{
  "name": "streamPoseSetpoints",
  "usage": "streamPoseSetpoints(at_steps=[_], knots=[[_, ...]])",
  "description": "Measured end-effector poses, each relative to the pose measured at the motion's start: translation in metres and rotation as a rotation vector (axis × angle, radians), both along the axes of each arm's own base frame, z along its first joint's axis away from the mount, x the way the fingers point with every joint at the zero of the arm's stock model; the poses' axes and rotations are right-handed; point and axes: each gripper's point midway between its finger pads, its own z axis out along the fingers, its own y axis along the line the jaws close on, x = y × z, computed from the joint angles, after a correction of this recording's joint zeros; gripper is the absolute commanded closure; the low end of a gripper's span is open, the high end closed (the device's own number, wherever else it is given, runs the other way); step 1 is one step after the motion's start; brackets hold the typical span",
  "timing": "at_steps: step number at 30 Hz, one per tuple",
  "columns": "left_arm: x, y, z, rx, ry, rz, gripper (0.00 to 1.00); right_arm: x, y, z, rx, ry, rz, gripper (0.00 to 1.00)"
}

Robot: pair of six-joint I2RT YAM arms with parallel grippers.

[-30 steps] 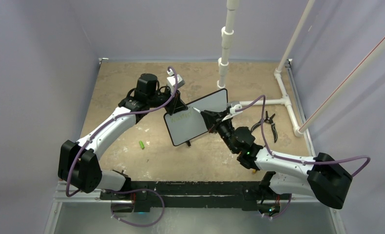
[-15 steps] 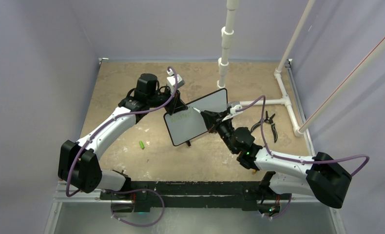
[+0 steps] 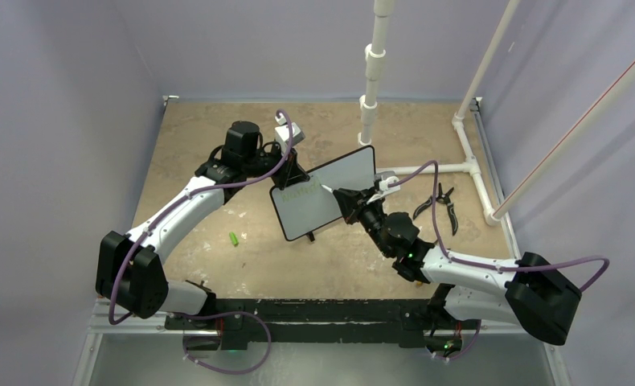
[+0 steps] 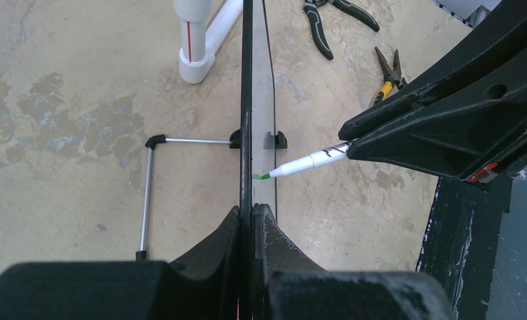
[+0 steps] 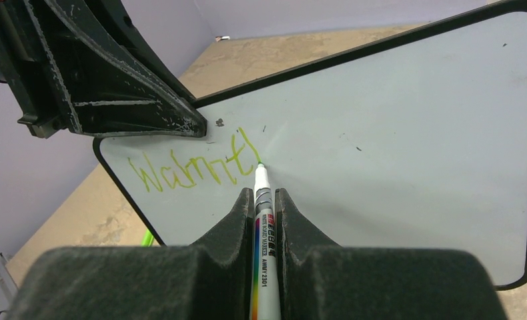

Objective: Write a sentence on the whiteboard

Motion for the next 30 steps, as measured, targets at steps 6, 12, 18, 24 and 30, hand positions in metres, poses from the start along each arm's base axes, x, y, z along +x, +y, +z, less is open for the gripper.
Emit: streamPoseSetpoints(at_steps=[6,12,18,24,30], knots=[[0.0003,0.0002,-0.0001,0.001,0.0,0.002,1.0,0.0,0.0002,-0.0002,0.003,0.002,0.0,1.0],[0.0002,0.0001,-0.0001,0.001,0.0,0.001,1.0,0.0001,0.0002,0.0008,0.006,0.0,0.0,1.0],[0.0003,0.0001,0.0,0.0,0.0,0.001,1.0,0.0001,0.0002,0.0014,0.007,-0.002,0.0,1.0],[0.0001,0.0,0.0,0.0,0.0,0.0,1.0,0.0003,0.0003,0.0042,0.015,-0.01,0.0,1.0],[-0.0003,-0.0003,0.0001,-0.001,0.0,-0.002,1.0,0.0006,0.0001,0.0072,0.023,-0.018,-0.002,1.0]])
